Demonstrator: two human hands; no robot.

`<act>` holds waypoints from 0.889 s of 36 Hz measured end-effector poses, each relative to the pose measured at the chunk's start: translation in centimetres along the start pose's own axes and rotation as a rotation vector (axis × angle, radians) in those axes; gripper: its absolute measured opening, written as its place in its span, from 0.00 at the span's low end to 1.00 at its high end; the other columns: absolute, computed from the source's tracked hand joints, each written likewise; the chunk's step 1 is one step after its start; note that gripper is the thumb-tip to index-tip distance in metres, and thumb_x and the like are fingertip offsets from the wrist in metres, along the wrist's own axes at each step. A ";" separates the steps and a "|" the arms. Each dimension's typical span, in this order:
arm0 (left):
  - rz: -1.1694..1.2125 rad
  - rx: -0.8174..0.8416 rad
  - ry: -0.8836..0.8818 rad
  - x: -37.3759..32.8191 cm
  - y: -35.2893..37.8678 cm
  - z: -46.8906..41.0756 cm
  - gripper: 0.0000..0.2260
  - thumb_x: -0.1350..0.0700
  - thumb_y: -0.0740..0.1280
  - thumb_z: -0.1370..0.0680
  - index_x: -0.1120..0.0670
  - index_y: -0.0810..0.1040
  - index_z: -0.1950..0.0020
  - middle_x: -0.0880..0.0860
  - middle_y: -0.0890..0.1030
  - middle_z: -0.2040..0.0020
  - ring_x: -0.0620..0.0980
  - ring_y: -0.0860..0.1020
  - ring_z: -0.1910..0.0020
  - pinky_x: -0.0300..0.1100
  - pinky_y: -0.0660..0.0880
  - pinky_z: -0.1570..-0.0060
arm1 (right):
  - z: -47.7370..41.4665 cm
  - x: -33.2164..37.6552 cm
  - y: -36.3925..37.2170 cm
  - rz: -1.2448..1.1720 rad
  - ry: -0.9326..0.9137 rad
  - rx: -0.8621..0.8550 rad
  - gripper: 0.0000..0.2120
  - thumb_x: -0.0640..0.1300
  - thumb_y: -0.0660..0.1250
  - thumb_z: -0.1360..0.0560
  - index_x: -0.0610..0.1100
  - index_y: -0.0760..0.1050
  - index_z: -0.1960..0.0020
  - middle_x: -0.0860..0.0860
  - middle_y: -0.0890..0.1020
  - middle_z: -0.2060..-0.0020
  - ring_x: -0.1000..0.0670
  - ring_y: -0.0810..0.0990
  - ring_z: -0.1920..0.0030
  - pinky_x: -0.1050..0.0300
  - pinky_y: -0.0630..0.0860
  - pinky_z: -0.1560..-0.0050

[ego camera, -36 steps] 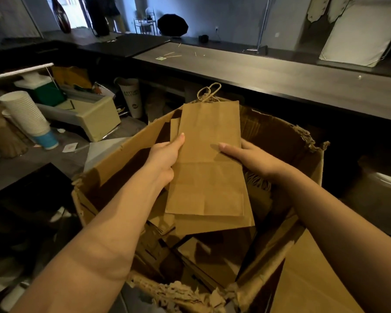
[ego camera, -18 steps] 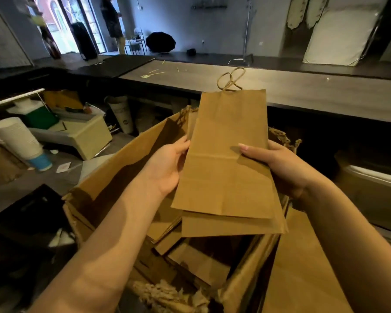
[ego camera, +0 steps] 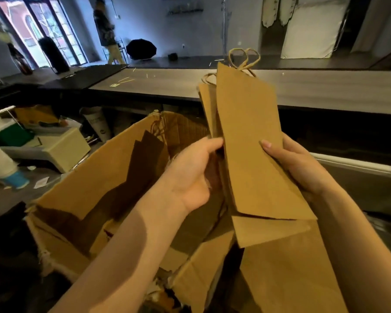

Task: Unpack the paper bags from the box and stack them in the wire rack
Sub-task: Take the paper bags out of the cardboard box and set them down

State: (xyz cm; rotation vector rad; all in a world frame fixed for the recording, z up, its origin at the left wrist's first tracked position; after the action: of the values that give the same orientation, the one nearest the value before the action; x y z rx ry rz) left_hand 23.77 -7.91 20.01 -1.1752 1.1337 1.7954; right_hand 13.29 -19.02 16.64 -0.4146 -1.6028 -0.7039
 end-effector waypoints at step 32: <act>-0.482 0.090 -0.155 19.5 11.2 -0.5 0.16 0.59 0.63 0.21 0.41 0.73 0.38 0.40 0.81 0.47 0.36 0.79 0.49 0.33 0.78 0.55 | 21.5 -15.2 -22.3 0.446 0.401 -1.037 0.23 0.42 0.68 0.25 0.48 0.68 0.32 0.45 0.76 0.39 0.44 0.74 0.40 0.46 0.75 0.45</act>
State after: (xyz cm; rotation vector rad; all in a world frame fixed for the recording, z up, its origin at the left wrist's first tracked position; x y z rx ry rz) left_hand 7.31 -10.83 4.90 -1.1196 0.7530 1.4207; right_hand -14.67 -19.65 -3.54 -1.2435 -0.6242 -1.1419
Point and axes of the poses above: each hand's wrist, its own z-axis away from the middle knuckle, its own y-axis out of the palm, x = y × z, the point moved 6 cm from there along -z, towards the middle knuckle
